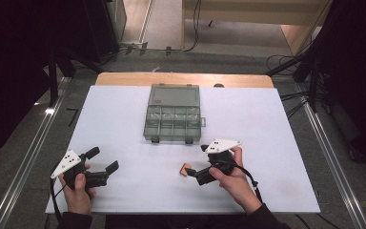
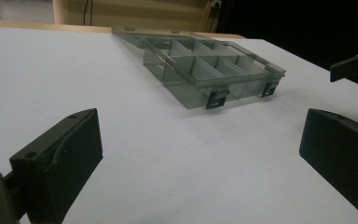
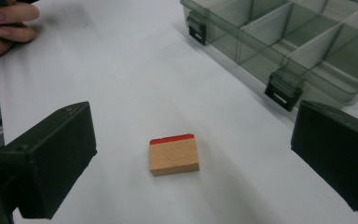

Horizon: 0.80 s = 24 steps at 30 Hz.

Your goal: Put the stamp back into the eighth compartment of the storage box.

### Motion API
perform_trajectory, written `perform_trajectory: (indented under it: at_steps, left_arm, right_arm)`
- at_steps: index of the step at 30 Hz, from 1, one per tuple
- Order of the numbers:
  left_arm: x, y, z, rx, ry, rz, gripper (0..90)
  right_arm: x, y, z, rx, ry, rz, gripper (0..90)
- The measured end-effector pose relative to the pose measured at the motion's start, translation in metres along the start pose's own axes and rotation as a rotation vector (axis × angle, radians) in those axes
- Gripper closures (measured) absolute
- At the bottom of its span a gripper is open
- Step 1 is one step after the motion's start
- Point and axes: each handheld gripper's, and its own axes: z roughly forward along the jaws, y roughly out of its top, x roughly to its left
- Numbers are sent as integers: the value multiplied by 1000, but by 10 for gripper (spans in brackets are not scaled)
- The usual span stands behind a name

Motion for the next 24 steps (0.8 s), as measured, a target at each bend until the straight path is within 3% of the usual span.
perform_trajectory:
  at_steps: [11, 16, 18, 20, 24]
  left_arm:
    - [0, 0, 0, -4, -6, 3, 0]
    - [-1, 0, 0, -6, -4, 3, 0]
    - [-1, 0, 0, -7, -3, 3, 0]
    - [-1, -1, 0, -7, -3, 3, 0]
    - [-1, -1, 0, -7, -4, 5, 0]
  right_arm:
    - [10, 2, 11, 66, 15, -10, 0]
    - [13, 1, 18, 106, 48, -15, 3]
    - [16, -1, 20, 117, 5, -11, 147]
    - [17, -2, 23, 133, -8, -25, 149]
    - [19, -2, 25, 143, -21, -36, 240]
